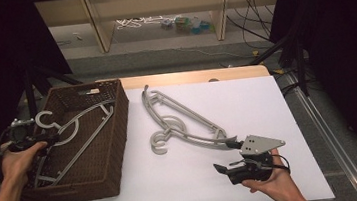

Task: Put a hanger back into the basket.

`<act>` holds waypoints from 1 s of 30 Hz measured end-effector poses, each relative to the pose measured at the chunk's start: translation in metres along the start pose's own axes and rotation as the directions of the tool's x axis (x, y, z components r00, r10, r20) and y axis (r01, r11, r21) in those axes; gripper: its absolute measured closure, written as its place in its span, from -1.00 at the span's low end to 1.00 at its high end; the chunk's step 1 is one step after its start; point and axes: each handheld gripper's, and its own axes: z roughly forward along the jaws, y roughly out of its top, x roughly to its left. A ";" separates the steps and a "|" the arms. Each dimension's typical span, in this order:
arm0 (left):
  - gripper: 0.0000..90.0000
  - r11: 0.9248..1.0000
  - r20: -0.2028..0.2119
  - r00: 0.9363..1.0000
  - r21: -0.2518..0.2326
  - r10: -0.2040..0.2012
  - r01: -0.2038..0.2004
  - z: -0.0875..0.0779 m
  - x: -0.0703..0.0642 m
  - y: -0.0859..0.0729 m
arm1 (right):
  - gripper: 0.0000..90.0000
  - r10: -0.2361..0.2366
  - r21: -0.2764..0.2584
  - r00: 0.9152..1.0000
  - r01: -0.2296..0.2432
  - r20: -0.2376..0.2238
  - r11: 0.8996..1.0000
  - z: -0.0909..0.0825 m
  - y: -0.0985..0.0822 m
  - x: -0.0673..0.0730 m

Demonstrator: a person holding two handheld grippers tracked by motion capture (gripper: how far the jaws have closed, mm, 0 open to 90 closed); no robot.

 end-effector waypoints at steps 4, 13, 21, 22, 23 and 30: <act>-0.25 0.998 -0.004 0.999 -0.054 -0.032 0.032 -0.016 -0.012 0.006 | -0.52 0.000 0.003 1.000 0.000 0.002 1.000 -0.001 0.000 -0.001; -0.51 0.976 0.079 0.997 -0.218 -0.004 0.021 -0.054 -0.064 0.010 | -0.53 0.018 -0.018 1.000 -0.018 0.021 1.000 -0.002 0.000 -0.001; -0.62 0.946 0.218 0.974 -0.325 0.060 0.014 -0.070 -0.118 0.003 | -0.57 0.041 -0.040 0.999 -0.040 0.032 0.998 -0.001 -0.001 -0.002; -0.62 0.944 0.229 0.971 -0.331 0.072 0.008 -0.070 -0.124 0.002 | -0.57 0.041 -0.044 0.999 -0.040 0.026 0.998 0.000 -0.001 -0.002; -0.62 0.943 0.243 0.966 -0.334 0.086 0.000 -0.071 -0.129 0.001 | -0.58 0.042 -0.045 0.999 -0.041 0.031 0.998 0.000 -0.001 -0.002; -0.63 0.924 0.303 0.944 -0.383 0.131 -0.005 -0.069 -0.156 -0.006 | -0.58 0.061 -0.046 0.998 -0.060 0.024 0.997 0.000 -0.001 -0.001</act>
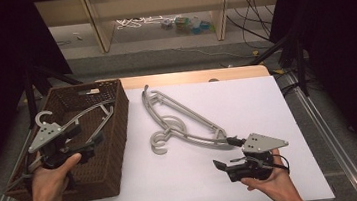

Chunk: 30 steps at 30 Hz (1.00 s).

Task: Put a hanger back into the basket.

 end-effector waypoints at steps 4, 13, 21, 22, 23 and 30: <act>-0.63 1.000 0.035 0.999 -0.005 0.023 -0.023 0.004 -0.013 -0.004 | -0.58 0.011 -0.016 1.000 -0.011 -0.012 1.000 0.001 0.000 0.000; -0.63 0.995 0.135 0.987 -0.055 0.086 -0.079 0.012 -0.050 -0.014 | -0.58 0.021 -0.024 1.000 -0.022 -0.022 0.999 0.001 -0.002 -0.001; -0.63 0.988 0.204 0.967 -0.054 0.150 -0.142 0.021 -0.074 -0.034 | -0.59 0.025 -0.023 1.000 -0.025 -0.010 0.999 0.002 -0.004 -0.002; -0.63 0.988 0.204 0.967 -0.054 0.150 -0.142 0.021 -0.074 -0.034 | -0.59 0.024 -0.025 1.000 -0.024 -0.013 0.999 0.003 -0.004 -0.002; -0.63 0.989 0.210 0.967 -0.048 0.145 -0.138 0.024 -0.078 -0.042 | -0.59 0.026 -0.025 1.000 -0.026 -0.016 0.999 0.003 -0.005 -0.003; -0.63 0.986 0.210 0.963 -0.053 0.166 -0.159 0.029 -0.081 -0.058 | -0.59 0.013 -0.036 1.000 -0.013 -0.001 0.999 0.004 -0.006 -0.004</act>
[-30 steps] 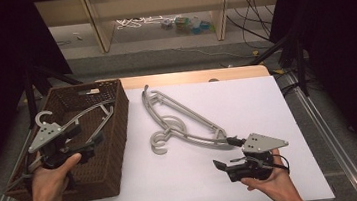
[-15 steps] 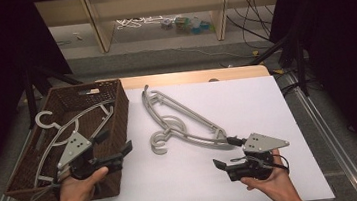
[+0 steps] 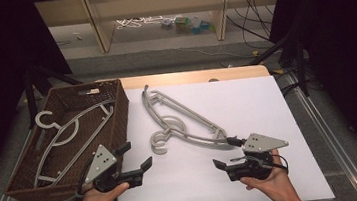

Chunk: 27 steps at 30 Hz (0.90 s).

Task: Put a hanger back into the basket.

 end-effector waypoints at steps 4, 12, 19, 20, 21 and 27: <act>-0.65 1.000 0.003 1.000 0.000 0.001 -0.001 -0.001 0.001 -0.009 | -0.59 0.012 0.008 1.000 -0.012 -0.005 1.000 0.001 0.000 0.002; -0.65 1.000 0.026 1.000 0.028 0.012 -0.013 0.000 -0.004 -0.020 | -0.62 -0.001 0.031 1.000 0.002 -0.019 1.000 0.004 0.001 0.003; -0.65 0.999 0.032 0.999 0.037 -0.004 0.003 -0.002 -0.008 -0.029 | -0.61 -0.088 0.122 0.996 0.090 -0.029 0.988 0.032 0.012 -0.001; -0.65 0.999 0.030 0.999 0.041 0.010 -0.011 -0.003 -0.008 -0.029 | -0.61 -0.095 0.139 0.995 0.098 -0.033 0.985 0.037 0.013 -0.002; -0.65 0.999 0.034 0.999 0.037 0.014 -0.015 -0.004 -0.008 -0.029 | -0.60 -0.097 0.150 0.995 0.101 -0.036 0.983 0.043 0.014 -0.003; -0.64 0.999 0.027 1.000 0.041 -0.004 0.003 -0.008 -0.009 -0.031 | -0.59 -0.109 0.221 0.993 0.115 -0.039 0.968 0.071 0.020 -0.011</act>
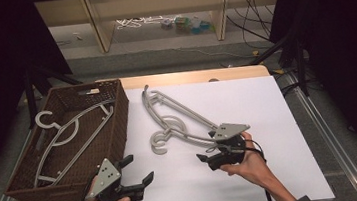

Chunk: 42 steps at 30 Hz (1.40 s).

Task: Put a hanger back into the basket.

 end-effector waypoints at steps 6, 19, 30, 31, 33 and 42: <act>-0.64 1.000 0.000 1.000 0.002 0.002 -0.002 0.000 0.002 0.000 | -0.48 -0.024 0.111 1.000 0.024 0.003 0.994 0.034 0.012 -0.015; -0.64 1.000 0.011 1.000 0.005 0.008 -0.008 0.001 0.001 0.000 | -0.20 0.005 0.206 1.000 -0.001 -0.017 0.979 0.078 0.018 -0.036; -0.64 1.000 0.022 1.000 -0.006 -0.004 0.004 0.001 0.002 0.000 | 0.13 0.016 0.239 0.998 0.000 -0.063 0.971 0.098 0.018 -0.044; -0.64 1.000 0.015 1.000 0.005 -0.003 0.003 0.000 0.001 0.001 | 0.14 0.022 0.255 0.998 -0.004 -0.065 0.967 0.098 0.018 -0.044; -0.64 1.000 0.020 1.000 0.001 0.010 -0.010 0.000 0.002 0.001 | 0.21 0.017 0.271 0.997 0.005 -0.077 0.962 0.101 0.016 -0.044; -0.63 1.000 0.018 1.000 0.010 0.006 -0.006 0.000 0.002 0.001 | 0.48 0.023 0.267 0.996 0.000 -0.083 0.964 0.104 0.014 -0.046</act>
